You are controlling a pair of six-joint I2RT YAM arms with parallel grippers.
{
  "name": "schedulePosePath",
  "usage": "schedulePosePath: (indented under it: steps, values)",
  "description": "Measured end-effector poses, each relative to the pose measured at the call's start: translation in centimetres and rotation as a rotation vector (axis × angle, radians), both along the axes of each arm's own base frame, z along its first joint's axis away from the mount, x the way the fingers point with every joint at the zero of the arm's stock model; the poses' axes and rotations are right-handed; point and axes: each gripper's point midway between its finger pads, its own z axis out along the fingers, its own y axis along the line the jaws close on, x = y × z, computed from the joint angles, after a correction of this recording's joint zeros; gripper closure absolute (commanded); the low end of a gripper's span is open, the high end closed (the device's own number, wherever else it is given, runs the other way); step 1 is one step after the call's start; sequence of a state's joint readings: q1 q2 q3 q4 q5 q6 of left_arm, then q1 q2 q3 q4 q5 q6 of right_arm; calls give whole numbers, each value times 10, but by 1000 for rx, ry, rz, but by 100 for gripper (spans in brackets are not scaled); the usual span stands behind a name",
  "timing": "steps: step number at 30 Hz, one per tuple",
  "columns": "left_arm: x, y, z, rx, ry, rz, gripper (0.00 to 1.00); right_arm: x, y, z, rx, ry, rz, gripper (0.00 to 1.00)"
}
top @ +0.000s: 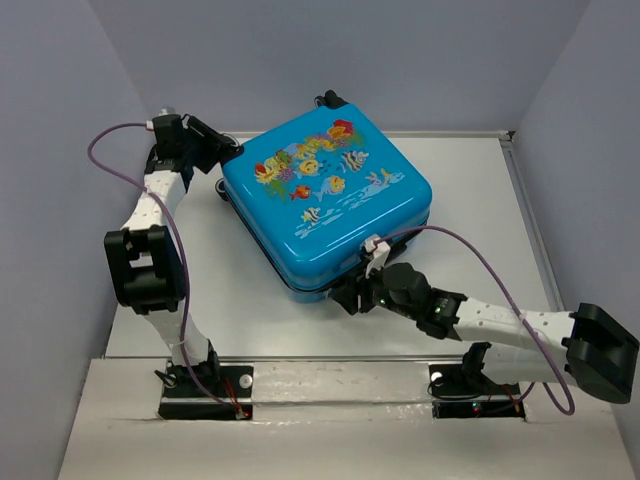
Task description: Pack the luggage
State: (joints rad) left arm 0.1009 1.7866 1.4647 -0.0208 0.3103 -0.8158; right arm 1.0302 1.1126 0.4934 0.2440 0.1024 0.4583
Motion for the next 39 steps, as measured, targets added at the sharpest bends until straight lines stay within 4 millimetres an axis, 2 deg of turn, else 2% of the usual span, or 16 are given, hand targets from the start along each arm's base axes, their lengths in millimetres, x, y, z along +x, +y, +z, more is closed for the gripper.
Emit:
schedulePosePath:
  steps: [1,2,3,8,13,15,16,19,20,24,26,28,32,34,37,39]
  values:
    - [1,1,0,5,-3,4,8,1,2,0,1,-4,-3,45]
    - [1,4,0,27,-11,4,7,1,3,-1,1,-6,-4,45]
    - [5,12,4,33,-31,25,1,2,4,0,6,-13,-9,46]
    - [5,59,19,88,-83,147,1,4,10,1,18,-33,-16,47]
    - [-24,96,48,130,-137,264,3,-2,17,-2,16,-35,1,49]
    - [-44,97,62,135,-180,285,15,-1,19,-6,9,-34,-2,49]
    - [-60,91,67,131,-204,284,27,0,19,-8,4,-33,-5,49]
    - [-95,63,69,115,-234,237,48,0,21,-14,-10,-30,-6,52]
    - [-108,51,65,114,-250,214,59,-1,21,-16,-14,-30,-7,52]
    - [-161,19,21,109,-197,135,78,1,24,-19,-15,-36,-11,54]
    - [-183,15,0,119,-174,122,87,2,26,-21,-13,-40,-14,55]
    - [-210,11,-34,129,-124,107,92,3,27,-23,-16,-42,-18,55]
    - [-246,-7,-76,137,-64,48,94,6,29,-22,-8,-54,-33,55]
    - [-257,-27,-87,141,-44,-22,94,8,30,-21,-3,-59,-41,54]
    - [-270,-70,-93,144,-38,-166,94,10,33,-24,-11,-63,-56,55]
    - [-278,-91,-96,143,-39,-237,94,12,34,-25,-12,-66,-68,65]
